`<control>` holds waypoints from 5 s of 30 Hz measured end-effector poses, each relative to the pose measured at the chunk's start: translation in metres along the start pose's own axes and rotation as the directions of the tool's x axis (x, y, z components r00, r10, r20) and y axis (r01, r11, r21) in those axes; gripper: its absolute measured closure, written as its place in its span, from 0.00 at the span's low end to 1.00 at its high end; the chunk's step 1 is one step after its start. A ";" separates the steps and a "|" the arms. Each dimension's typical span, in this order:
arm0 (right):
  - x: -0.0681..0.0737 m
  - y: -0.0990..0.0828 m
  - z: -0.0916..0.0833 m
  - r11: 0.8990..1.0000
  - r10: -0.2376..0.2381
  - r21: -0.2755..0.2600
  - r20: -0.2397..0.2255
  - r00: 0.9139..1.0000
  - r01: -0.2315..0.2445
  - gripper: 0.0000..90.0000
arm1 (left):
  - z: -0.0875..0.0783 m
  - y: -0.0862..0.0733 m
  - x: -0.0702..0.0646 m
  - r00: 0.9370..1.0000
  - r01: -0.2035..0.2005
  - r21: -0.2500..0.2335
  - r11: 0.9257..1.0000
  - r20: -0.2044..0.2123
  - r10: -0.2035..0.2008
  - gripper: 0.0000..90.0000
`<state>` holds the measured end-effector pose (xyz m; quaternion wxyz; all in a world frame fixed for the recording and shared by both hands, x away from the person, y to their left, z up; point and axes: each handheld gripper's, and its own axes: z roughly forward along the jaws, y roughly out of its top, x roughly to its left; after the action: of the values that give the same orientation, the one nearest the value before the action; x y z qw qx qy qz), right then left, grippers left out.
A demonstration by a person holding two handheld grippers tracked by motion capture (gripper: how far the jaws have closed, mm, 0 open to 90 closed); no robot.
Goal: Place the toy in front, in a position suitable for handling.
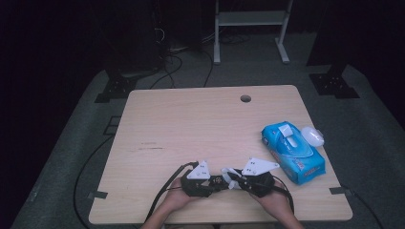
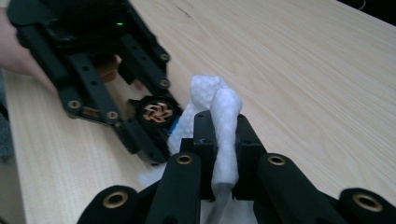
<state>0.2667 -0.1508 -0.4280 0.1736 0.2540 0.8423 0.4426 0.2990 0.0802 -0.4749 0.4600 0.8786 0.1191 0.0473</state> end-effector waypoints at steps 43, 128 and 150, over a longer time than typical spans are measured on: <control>-0.021 -0.015 -0.014 0.997 0.072 -0.006 0.098 0.993 -0.071 0.92 | -0.004 0.001 0.003 1.000 0.027 -0.032 0.999 -0.006 -0.027 0.76; -0.028 -0.023 -0.015 0.981 0.190 -0.055 0.014 0.982 -0.189 0.91 | -0.010 0.015 0.002 0.997 -0.010 0.068 0.998 -0.077 0.015 0.68; -0.048 -0.041 -0.044 0.964 0.255 -0.079 0.021 0.967 -0.252 0.91 | 0.007 0.048 -0.005 0.997 0.009 0.190 0.982 -0.080 0.006 0.46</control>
<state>0.2710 -0.2274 -0.4351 0.1379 0.3597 0.7828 0.4887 0.3031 0.0470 -0.4396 0.3690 0.9158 0.1423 0.0706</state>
